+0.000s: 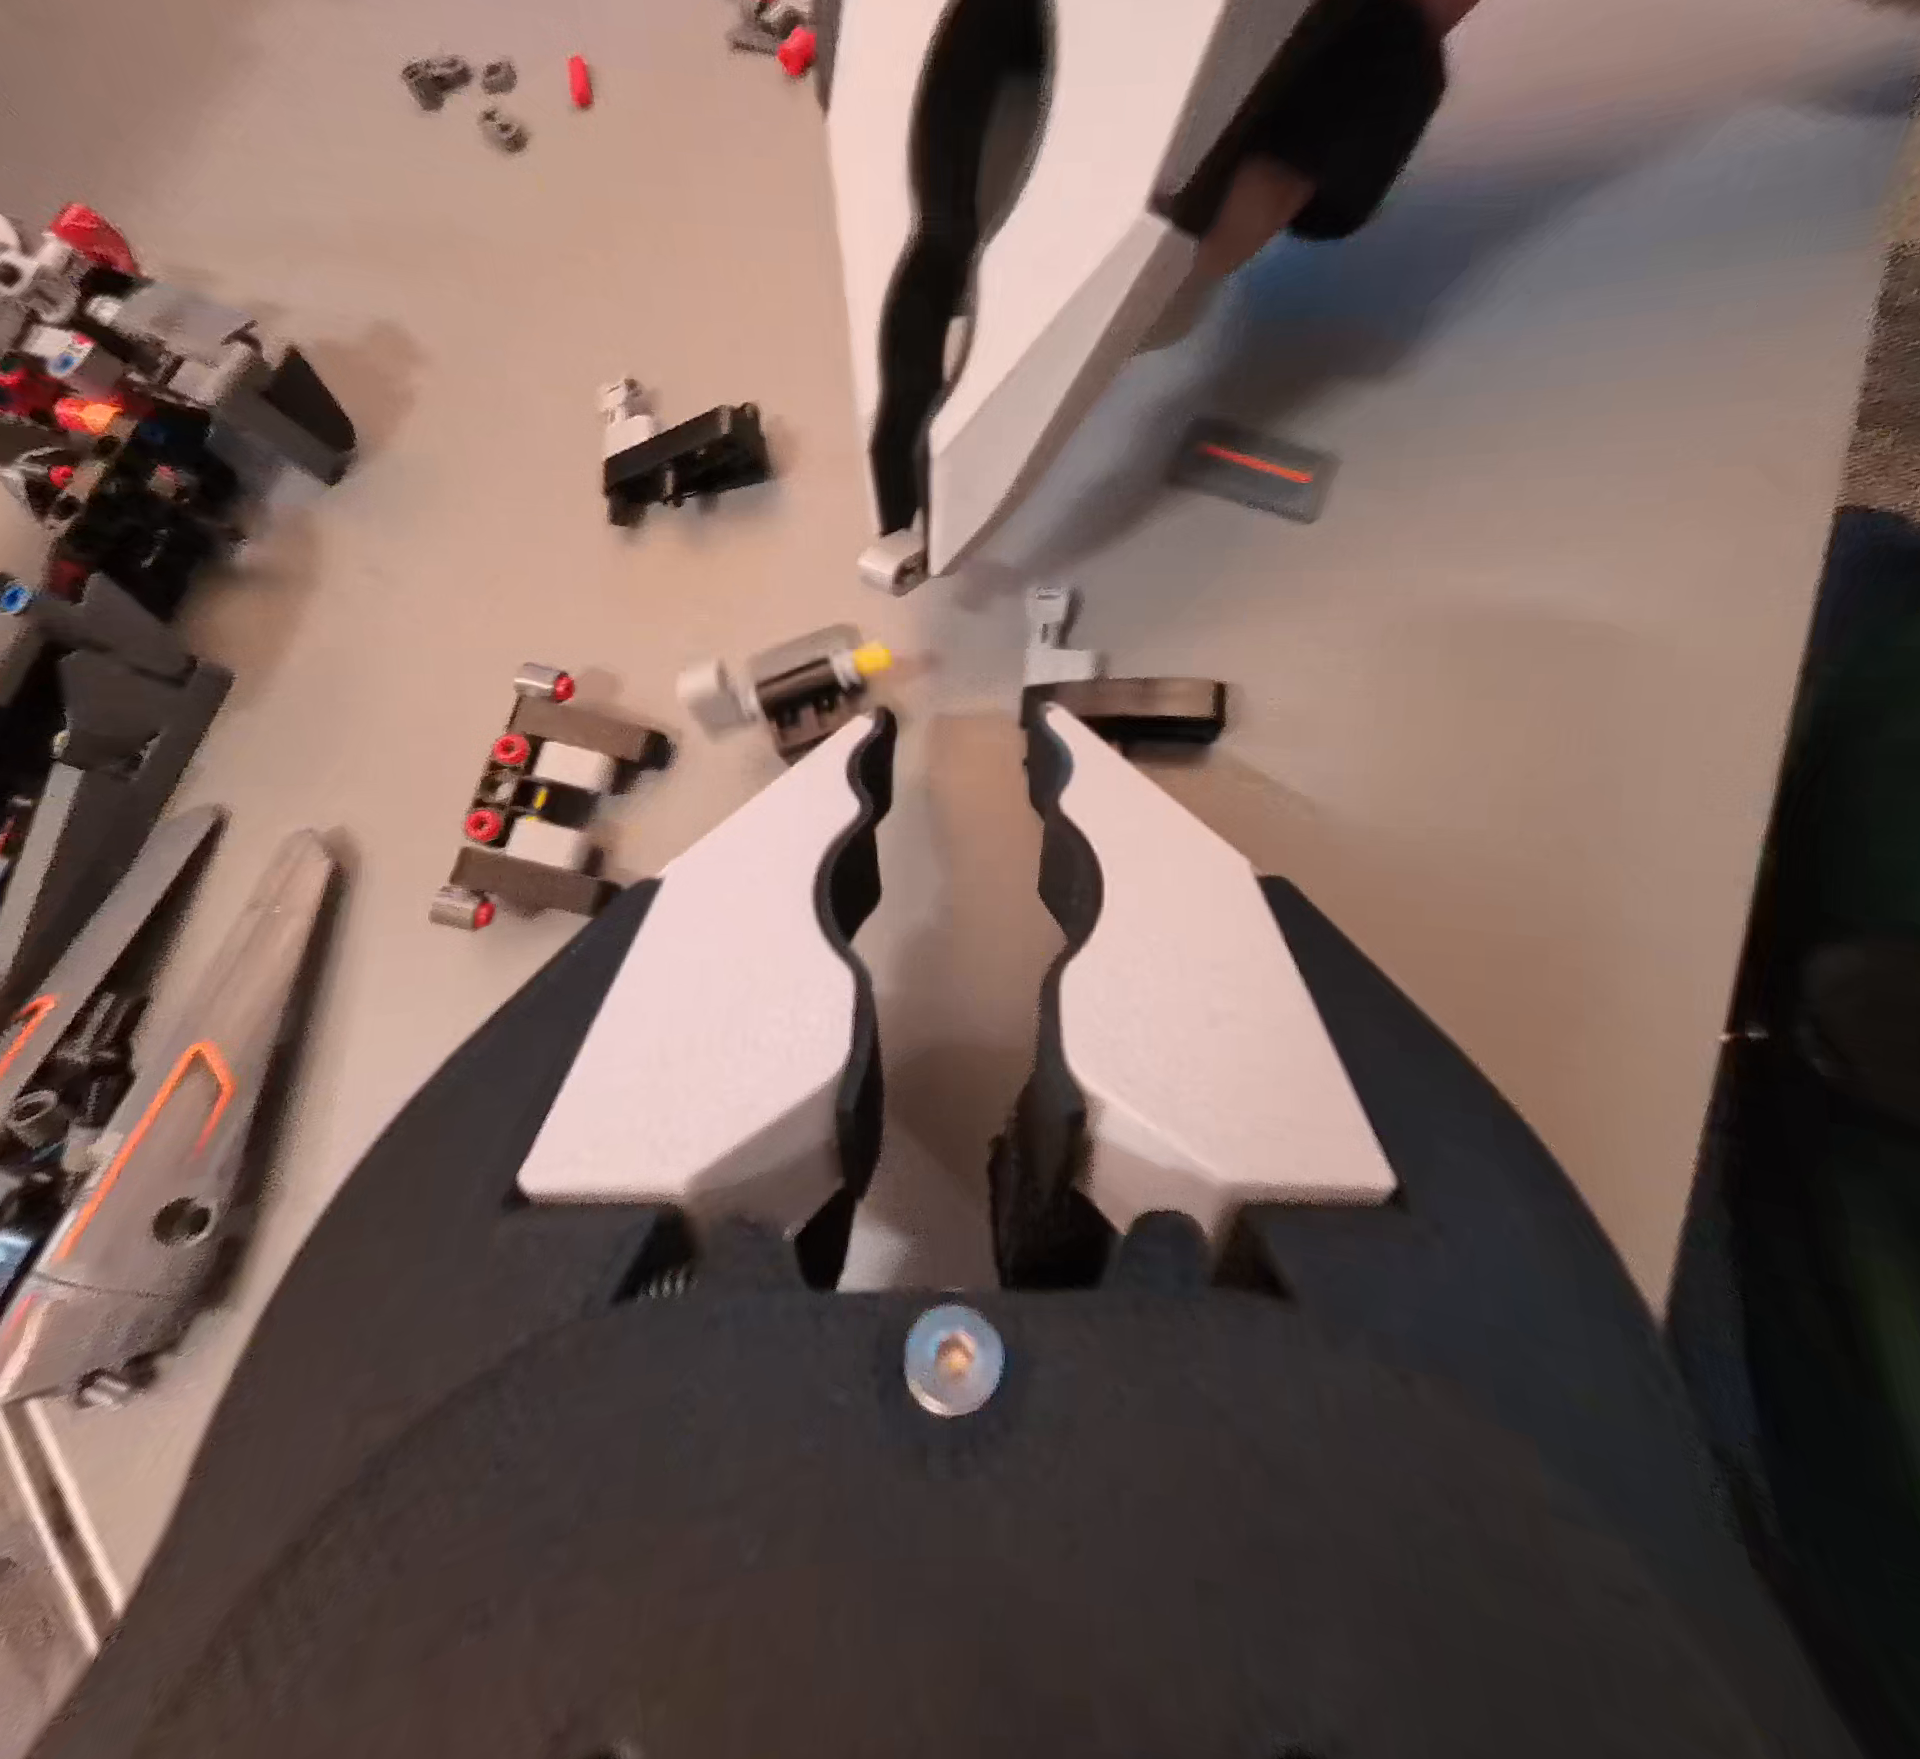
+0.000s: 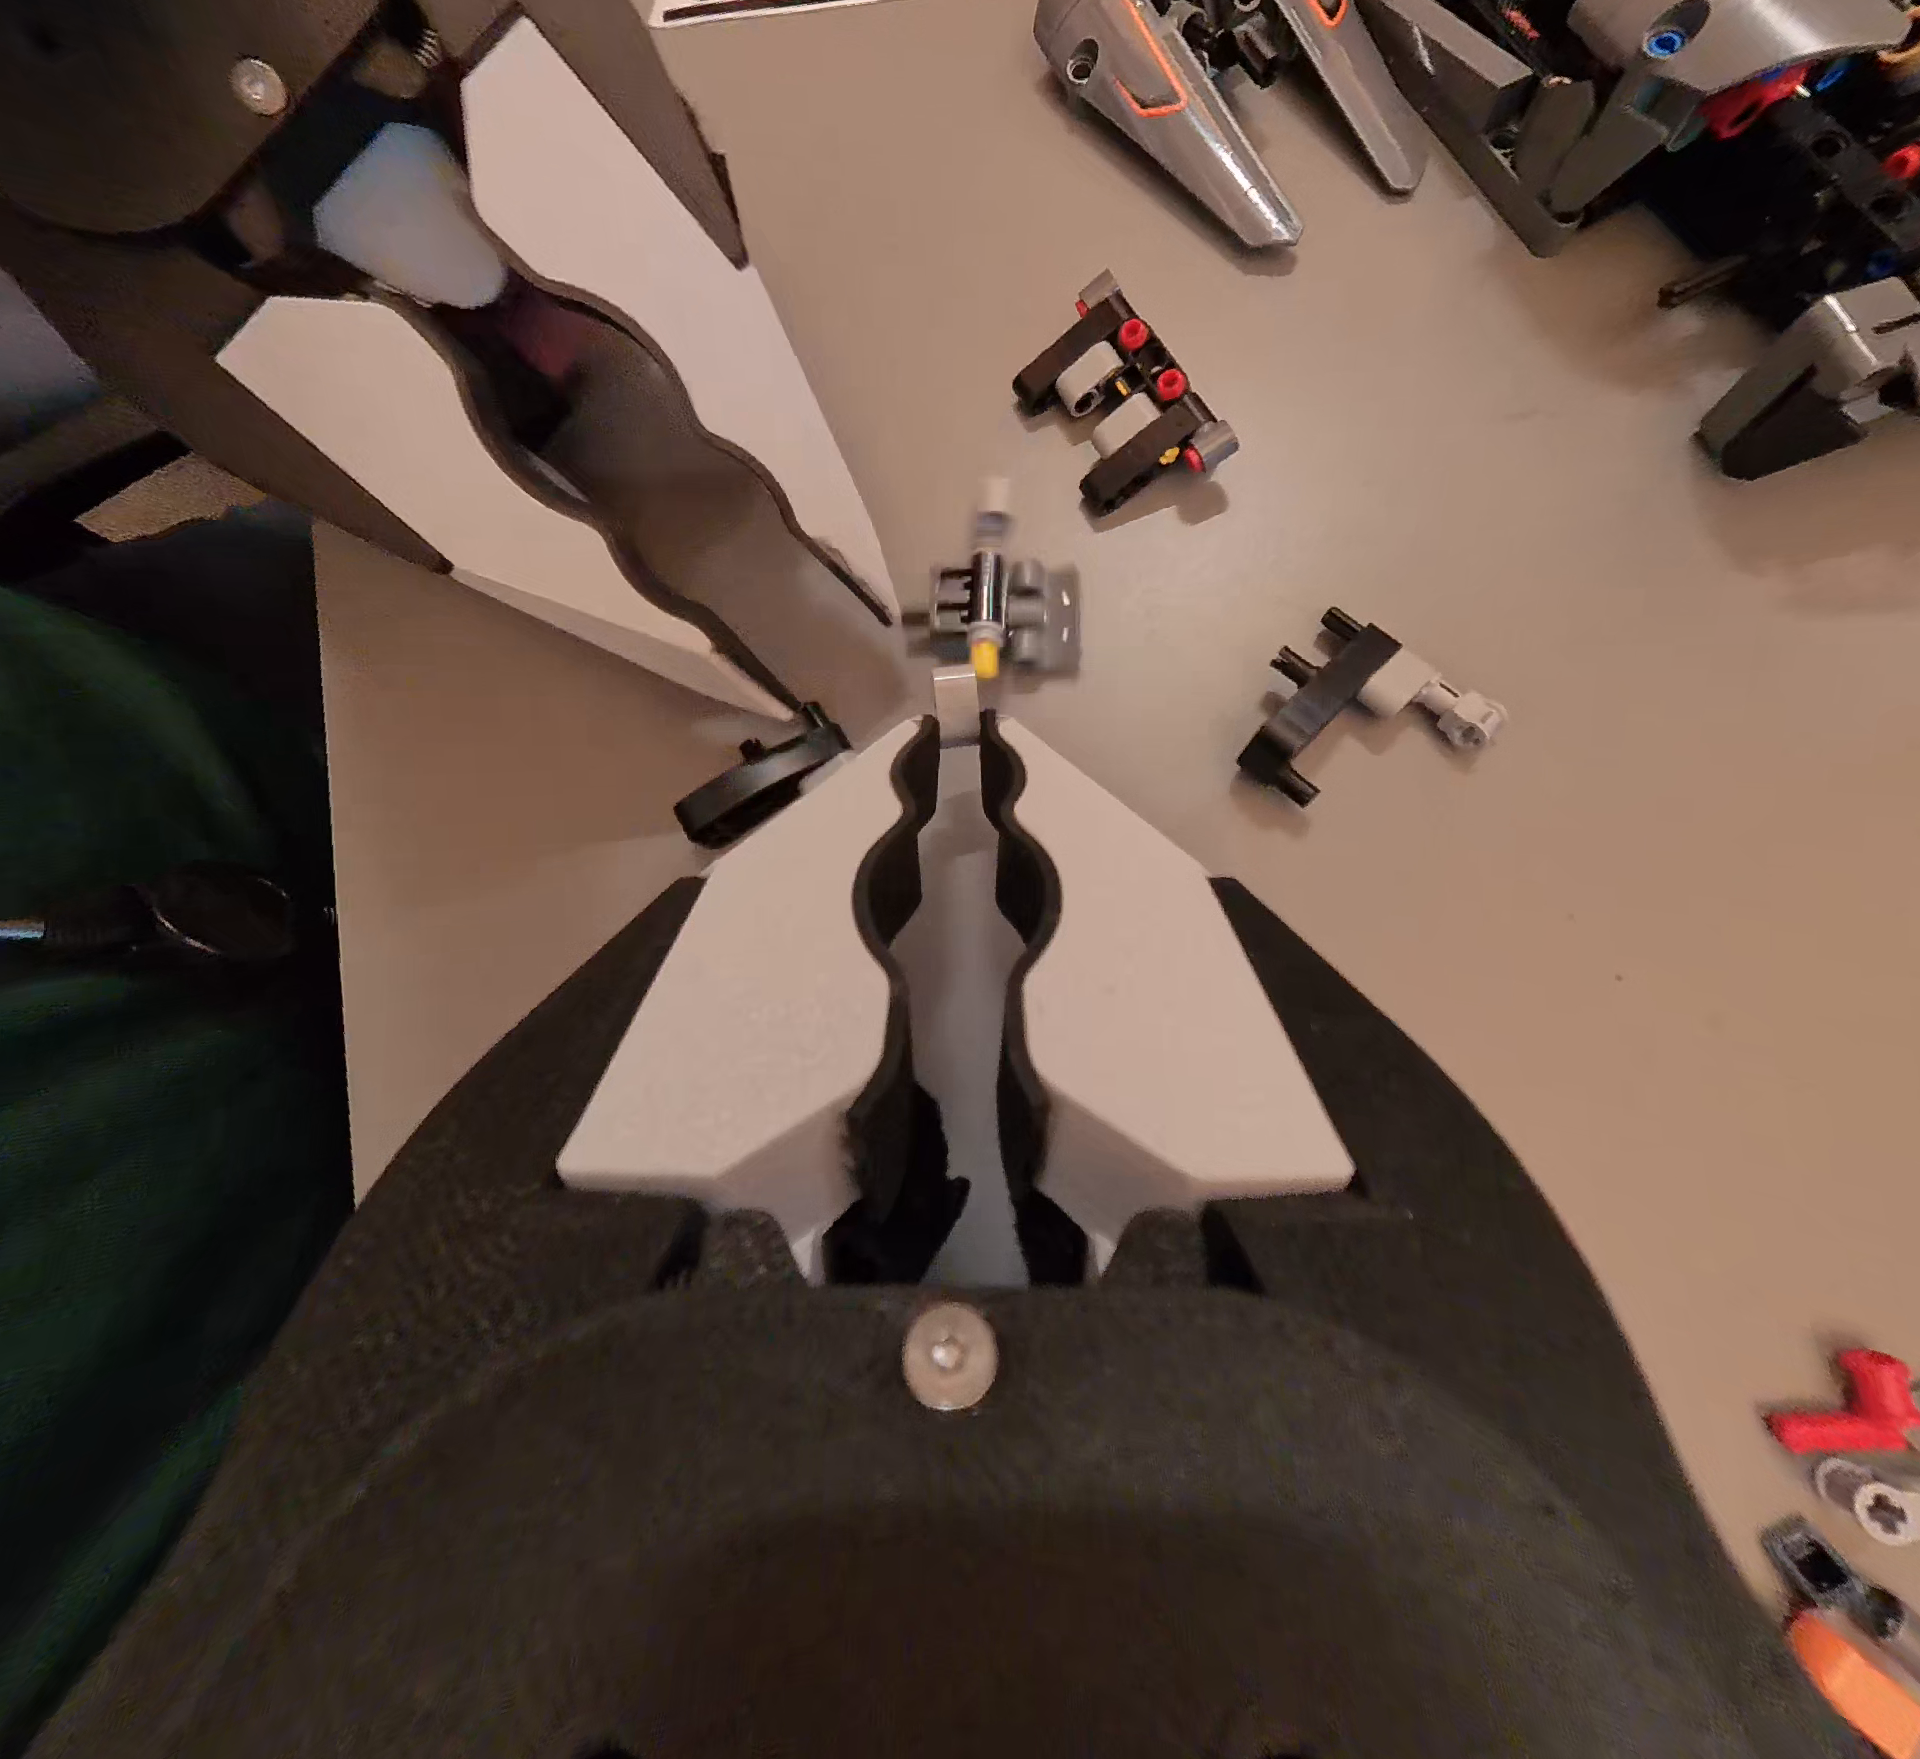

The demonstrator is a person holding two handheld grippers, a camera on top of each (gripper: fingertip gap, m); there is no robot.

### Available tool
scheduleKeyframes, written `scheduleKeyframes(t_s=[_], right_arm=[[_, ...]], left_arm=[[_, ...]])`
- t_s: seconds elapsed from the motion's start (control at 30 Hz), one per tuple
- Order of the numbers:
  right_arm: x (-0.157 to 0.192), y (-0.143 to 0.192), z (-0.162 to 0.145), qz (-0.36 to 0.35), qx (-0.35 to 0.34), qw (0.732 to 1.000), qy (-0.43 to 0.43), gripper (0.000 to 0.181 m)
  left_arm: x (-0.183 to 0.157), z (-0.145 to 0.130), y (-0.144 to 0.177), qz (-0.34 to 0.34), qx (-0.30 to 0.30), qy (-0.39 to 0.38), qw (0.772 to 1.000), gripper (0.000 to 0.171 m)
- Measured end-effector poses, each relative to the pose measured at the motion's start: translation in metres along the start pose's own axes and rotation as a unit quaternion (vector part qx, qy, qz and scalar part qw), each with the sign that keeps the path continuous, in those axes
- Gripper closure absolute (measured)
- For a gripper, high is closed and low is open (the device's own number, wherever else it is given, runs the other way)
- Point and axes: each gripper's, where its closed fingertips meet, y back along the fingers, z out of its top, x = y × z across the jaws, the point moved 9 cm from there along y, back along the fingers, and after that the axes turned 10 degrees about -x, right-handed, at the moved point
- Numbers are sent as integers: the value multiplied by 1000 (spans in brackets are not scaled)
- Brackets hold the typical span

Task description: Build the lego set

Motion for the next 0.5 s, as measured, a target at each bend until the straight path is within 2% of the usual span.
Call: scheduleKeyframes(t_s=[0.1, 0.23, 0.37, 0.5], right_arm=[[-1, 4, -2, -2, -2, 1000, 2, 176], [0, 8, -2, -2, 0, 1000, 19, 176], [3, 10, 2, 4, 3, 999, 44, 176], [14, 12, 11, 8, -8, 994, 106, 176]], left_arm=[[3, -1, 6, 49, -5, -14, 999, 151], [12, -5, 11, 56, -11, 30, 998, 146], [13, -3, 9, 87, 5, -8, 996, 145], [8, 13, 18, 75, -48, -17, 996, 148]])
